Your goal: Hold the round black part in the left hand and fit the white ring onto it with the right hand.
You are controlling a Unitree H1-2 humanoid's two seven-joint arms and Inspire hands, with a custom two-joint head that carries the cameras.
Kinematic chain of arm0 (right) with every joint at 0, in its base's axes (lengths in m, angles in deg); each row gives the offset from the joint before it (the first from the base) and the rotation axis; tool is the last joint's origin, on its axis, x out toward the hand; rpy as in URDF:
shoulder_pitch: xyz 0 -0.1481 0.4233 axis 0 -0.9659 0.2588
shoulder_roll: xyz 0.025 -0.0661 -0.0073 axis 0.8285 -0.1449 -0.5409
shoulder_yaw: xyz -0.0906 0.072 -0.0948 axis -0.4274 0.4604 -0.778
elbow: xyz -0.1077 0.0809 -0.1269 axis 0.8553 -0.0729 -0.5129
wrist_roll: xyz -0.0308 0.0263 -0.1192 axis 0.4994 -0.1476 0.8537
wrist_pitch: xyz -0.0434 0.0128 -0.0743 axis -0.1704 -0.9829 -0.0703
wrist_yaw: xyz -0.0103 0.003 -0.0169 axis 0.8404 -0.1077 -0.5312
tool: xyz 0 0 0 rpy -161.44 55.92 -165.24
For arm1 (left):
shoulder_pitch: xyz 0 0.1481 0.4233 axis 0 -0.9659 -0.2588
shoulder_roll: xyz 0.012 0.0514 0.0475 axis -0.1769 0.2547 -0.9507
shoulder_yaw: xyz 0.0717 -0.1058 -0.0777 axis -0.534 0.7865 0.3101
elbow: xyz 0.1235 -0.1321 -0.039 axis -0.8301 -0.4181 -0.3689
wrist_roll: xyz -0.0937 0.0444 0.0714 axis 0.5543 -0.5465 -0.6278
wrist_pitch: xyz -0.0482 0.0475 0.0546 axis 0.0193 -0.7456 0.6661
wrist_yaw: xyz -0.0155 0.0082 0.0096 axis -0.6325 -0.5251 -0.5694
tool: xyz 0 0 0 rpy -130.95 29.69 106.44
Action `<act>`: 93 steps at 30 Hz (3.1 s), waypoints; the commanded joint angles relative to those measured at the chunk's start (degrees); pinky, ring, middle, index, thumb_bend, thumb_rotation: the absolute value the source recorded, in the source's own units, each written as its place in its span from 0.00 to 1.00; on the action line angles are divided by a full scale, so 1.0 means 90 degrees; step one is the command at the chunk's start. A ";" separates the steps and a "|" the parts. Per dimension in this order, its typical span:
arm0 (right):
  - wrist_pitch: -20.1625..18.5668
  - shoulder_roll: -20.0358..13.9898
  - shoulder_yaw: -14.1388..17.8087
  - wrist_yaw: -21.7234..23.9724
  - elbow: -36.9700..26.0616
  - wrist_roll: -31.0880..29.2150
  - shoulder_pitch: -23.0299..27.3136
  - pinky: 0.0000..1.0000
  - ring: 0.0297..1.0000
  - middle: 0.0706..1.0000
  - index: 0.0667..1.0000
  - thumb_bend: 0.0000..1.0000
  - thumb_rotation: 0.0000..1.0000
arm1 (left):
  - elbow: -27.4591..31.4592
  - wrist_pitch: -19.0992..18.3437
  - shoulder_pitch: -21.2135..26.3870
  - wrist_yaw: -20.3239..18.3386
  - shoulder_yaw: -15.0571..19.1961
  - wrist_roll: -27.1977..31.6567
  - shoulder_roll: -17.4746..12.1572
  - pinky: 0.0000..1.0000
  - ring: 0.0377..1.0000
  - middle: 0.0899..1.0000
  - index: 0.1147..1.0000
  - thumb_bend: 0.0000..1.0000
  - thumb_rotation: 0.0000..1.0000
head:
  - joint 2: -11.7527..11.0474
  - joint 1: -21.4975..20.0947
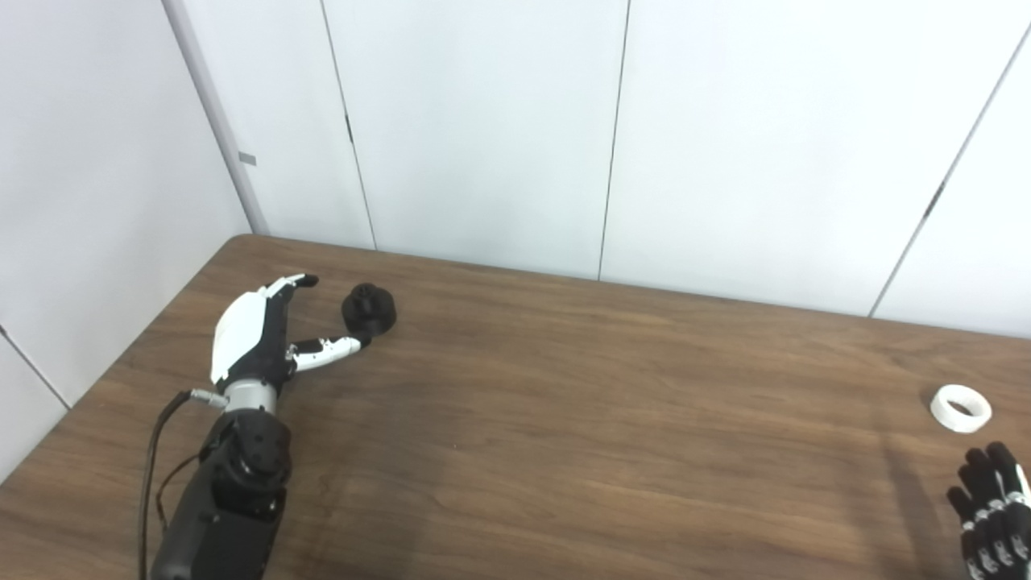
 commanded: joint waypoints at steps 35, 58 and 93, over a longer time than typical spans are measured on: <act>0.0020 0.0295 -0.0063 -0.0052 0.0529 0.0088 -0.0401 1.00 0.98 0.97 0.99 0.52 1.00 | -0.2816 0.0180 0.1990 -0.0275 -0.0960 0.0309 -0.0681 1.00 1.00 0.94 0.80 1.00 0.39 | -0.0016 -0.0133; -0.0022 0.0319 -0.0062 -0.0113 0.0481 0.0167 -0.0430 1.00 0.97 0.95 0.99 0.55 1.00 | -0.2712 0.0141 0.1981 -0.0222 -0.1008 0.0415 -0.0618 1.00 0.99 0.90 0.71 0.96 0.28 | 0.0001 -0.0156; -0.0034 0.0373 -0.0094 -0.0167 0.0468 0.0287 -0.0404 1.00 0.95 0.95 0.99 0.56 1.00 | -0.2177 0.0933 0.1594 0.0551 -0.0970 0.0404 -0.0515 0.95 0.90 0.75 0.42 0.52 0.05 | 0.0068 -0.0327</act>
